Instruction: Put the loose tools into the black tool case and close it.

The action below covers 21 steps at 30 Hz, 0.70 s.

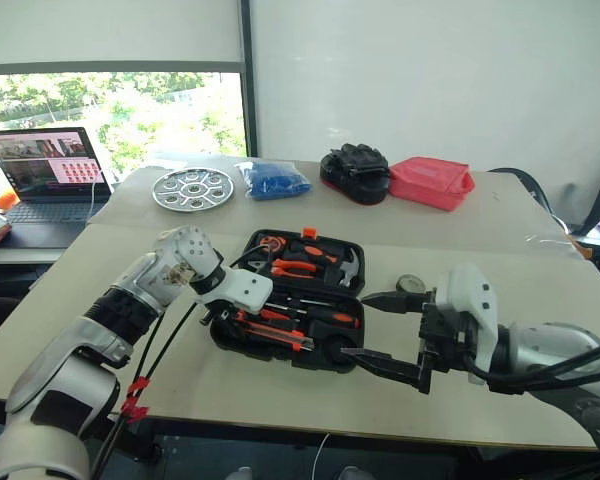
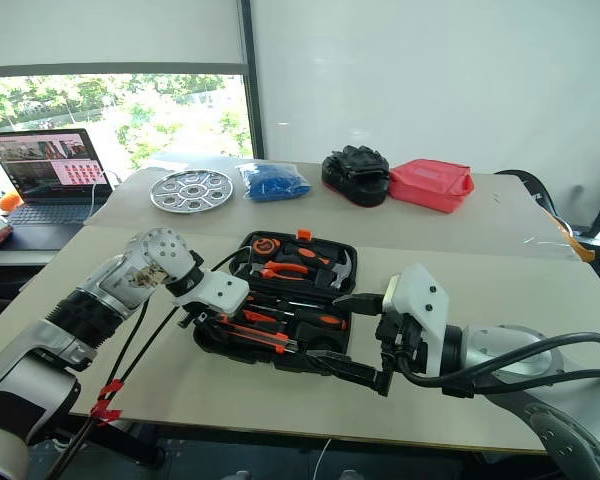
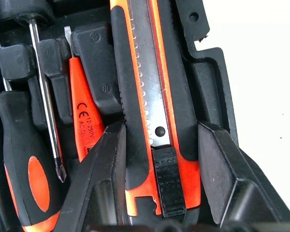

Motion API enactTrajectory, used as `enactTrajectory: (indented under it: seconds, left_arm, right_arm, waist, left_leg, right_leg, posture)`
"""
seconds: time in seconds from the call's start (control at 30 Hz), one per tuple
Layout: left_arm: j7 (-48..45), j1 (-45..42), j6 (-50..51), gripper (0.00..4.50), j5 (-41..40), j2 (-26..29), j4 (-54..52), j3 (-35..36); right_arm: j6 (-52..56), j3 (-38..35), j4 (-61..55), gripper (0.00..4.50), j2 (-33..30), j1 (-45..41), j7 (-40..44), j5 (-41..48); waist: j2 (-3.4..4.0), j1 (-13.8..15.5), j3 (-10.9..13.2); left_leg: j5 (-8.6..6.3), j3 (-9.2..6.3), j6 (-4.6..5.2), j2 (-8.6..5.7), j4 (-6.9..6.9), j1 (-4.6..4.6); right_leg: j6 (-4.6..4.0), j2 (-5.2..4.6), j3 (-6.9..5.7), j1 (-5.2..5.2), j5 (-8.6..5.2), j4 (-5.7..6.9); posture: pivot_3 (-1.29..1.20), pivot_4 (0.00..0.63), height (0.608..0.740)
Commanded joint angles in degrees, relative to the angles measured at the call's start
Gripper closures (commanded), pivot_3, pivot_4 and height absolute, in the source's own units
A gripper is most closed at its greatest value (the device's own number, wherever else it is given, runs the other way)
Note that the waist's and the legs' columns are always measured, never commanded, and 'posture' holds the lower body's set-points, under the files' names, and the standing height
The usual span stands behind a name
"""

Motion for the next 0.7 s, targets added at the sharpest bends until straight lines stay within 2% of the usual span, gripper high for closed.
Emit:
enactTrajectory:
  seconds: [0.03, 0.1, 0.23, 0.53, 0.6, 0.7]
  left_arm:
    - [-0.14, 0.49, 4.62, 2.85, -1.77, 0.31, -2.26, -1.39]
    - [-0.14, 0.08, 10.80, 2.85, -4.43, 1.80, -5.71, -3.11]
    - [-0.14, -0.13, 15.82, 2.85, -5.22, 3.23, -8.59, -4.51]
    - [-0.14, 1.14, 12.76, 2.85, 0.54, 1.21, -5.94, -2.19]
    - [-0.14, 1.25, 12.22, 1.84, 0.63, 1.53, -5.97, -1.95]
    - [-0.14, 0.76, 13.82, 0.85, -1.72, 3.11, -7.38, -1.81]
  right_arm:
    - [-0.51, -1.52, -1.51, 0.00, -0.55, -0.25, -0.74, 1.06]
    - [-0.61, -1.33, -1.40, 0.00, -0.51, -0.34, -0.85, 0.92]
    - [-0.81, -1.03, -1.31, 0.00, -0.33, -0.41, -1.05, 0.80]
    - [-0.96, -0.56, -0.82, 0.00, 0.06, -1.24, -1.17, 0.96]
    - [-1.11, -0.51, -0.65, 0.00, 0.04, -1.23, -0.89, 0.86]
    - [-1.42, -0.37, -0.68, 0.00, 0.04, -0.82, -0.46, 0.57]
  waist:
    - [0.00, -0.03, 0.00]
    - [0.00, -0.15, 0.00]
    - [0.01, -0.33, 0.00]
    - [0.01, -0.39, -0.01]
    - [0.02, -0.40, -0.01]
    - [0.02, -0.56, -0.01]
  left_leg:
    - [0.00, -0.01, 0.00, 0.00, 0.00, 0.00]
    - [0.00, -0.01, 0.00, 0.00, 0.00, -0.01]
    - [-0.02, -0.14, 0.04, 0.02, -0.02, -0.04]
    - [-0.04, -0.08, 0.07, 0.02, -0.03, -0.02]
    - [-0.04, -0.08, 0.07, 0.03, -0.03, 0.00]
    - [-0.04, -0.09, 0.07, 0.03, -0.03, -0.01]
  right_leg:
    - [0.00, 0.00, 0.00, 0.00, 0.00, 0.00]
    - [0.00, 0.00, 0.00, -0.01, 0.00, 0.00]
    - [0.01, 0.02, 0.00, -0.06, -0.01, 0.00]
    - [0.01, 0.03, 0.01, -0.06, -0.02, -0.01]
    - [0.01, 0.04, 0.01, -0.05, -0.02, 0.00]
    - [0.01, 0.05, 0.04, -0.06, -0.02, -0.01]
  posture:
    - [0.00, 0.150, 0.740]
    - [0.00, 0.150, 0.740]
    - [0.00, 0.150, 0.740]
    - [0.00, 0.150, 0.740]
    - [0.00, 0.150, 0.740]
    - [0.00, 0.150, 0.740]
